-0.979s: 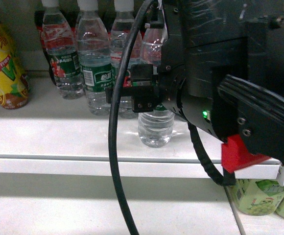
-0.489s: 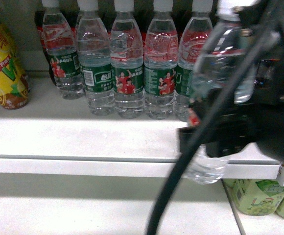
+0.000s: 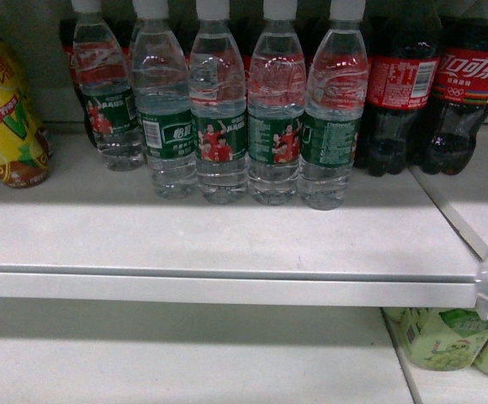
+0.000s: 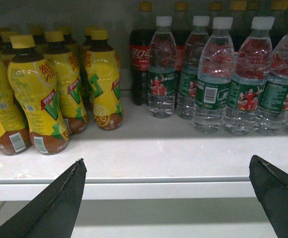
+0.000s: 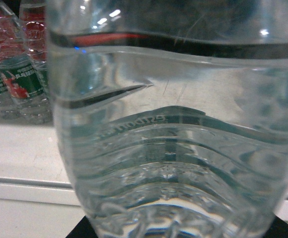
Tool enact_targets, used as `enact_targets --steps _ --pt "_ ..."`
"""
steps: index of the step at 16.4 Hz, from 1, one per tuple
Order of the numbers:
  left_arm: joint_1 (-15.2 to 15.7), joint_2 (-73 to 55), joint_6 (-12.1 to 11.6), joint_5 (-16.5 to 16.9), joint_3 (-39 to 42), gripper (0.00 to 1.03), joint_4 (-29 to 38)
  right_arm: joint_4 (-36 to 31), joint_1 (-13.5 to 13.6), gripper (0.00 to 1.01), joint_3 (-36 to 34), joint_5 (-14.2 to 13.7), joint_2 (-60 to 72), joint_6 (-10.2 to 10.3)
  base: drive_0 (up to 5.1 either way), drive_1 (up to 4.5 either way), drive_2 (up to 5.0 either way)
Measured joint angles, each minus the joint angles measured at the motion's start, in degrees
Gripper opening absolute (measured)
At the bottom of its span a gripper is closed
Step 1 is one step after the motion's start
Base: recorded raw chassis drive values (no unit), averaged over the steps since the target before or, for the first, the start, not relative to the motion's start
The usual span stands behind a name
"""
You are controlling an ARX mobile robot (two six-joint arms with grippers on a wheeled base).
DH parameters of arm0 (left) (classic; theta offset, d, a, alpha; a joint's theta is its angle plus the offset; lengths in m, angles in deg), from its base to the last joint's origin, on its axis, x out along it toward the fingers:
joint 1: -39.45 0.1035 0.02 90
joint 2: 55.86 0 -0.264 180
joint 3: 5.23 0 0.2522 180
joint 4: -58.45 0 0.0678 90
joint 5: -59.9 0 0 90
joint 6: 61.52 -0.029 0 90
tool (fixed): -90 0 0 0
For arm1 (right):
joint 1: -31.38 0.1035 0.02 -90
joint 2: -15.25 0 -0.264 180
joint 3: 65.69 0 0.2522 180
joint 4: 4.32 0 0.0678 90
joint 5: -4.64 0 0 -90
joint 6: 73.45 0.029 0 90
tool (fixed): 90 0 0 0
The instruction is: Move water from second to third shelf
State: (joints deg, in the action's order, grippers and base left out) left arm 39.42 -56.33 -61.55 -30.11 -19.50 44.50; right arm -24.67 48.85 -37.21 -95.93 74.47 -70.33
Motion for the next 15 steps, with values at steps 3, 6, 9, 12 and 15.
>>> enact_targets --steps 3,6,9,12,15 --pt "0.0 0.0 0.0 0.0 0.0 0.98 0.0 7.39 -4.22 0.4 -2.12 1.14 -11.21 -0.63 0.0 0.0 0.0" --pt "0.0 0.0 0.0 -0.02 0.0 0.98 0.0 11.5 -4.48 0.4 -2.36 1.36 -17.33 -1.62 0.0 0.0 0.0" --pt "0.0 0.0 0.0 0.0 0.0 0.98 0.0 11.56 -4.48 0.4 -2.36 1.44 -17.64 -1.7 0.0 0.0 0.0" --pt "0.0 0.0 0.0 0.0 0.0 0.98 0.0 11.32 -4.48 0.4 -2.36 1.44 -17.57 -1.7 0.0 0.0 0.0" --pt "0.0 0.0 0.0 0.0 0.0 0.98 -0.26 11.8 -4.48 0.4 -2.6 1.44 -17.57 -1.7 0.0 0.0 0.0"
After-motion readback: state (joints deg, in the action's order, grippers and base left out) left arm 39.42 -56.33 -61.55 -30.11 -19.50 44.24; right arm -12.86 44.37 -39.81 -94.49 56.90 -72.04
